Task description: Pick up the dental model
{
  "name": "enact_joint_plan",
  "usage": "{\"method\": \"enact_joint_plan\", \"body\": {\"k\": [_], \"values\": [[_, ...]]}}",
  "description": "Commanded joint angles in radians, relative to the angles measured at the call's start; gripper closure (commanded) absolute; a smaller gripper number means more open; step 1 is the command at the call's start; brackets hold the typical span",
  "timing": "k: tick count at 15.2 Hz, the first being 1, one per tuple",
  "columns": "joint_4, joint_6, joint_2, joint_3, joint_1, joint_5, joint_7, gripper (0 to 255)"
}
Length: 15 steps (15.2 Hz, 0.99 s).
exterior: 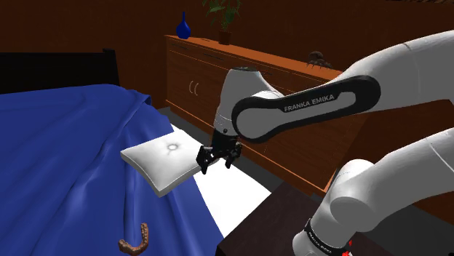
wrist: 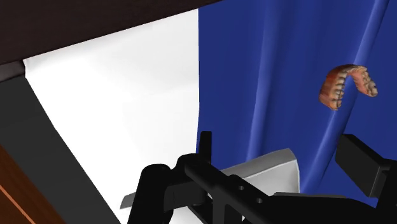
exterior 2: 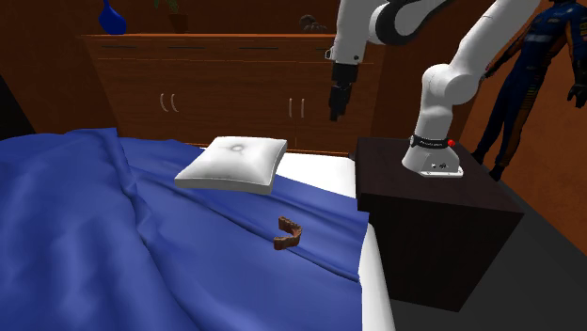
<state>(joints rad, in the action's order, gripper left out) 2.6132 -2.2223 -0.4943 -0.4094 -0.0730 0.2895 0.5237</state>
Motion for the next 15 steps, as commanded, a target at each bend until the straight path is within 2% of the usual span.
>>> {"method": "enact_joint_plan", "body": {"k": [1, 4, 7, 9, 11, 13, 15], "values": [[-0.011, -0.079, 0.082, -0.055, 0.009, -0.011, 0.06, 0], [-0.043, -0.175, 0.206, -0.133, 0.035, -0.061, 0.163, 0], [-0.089, -0.26, 0.345, -0.206, 0.071, -0.166, 0.298, 0], [-0.128, -0.306, 0.447, -0.245, 0.093, -0.275, 0.413, 0], [-0.175, -0.337, 0.555, -0.256, 0.095, -0.412, 0.545, 0], [-0.232, -0.352, 0.661, -0.236, 0.065, -0.549, 0.675, 0], [-0.295, -0.356, 0.759, -0.191, 0.009, -0.661, 0.783, 0]]}}
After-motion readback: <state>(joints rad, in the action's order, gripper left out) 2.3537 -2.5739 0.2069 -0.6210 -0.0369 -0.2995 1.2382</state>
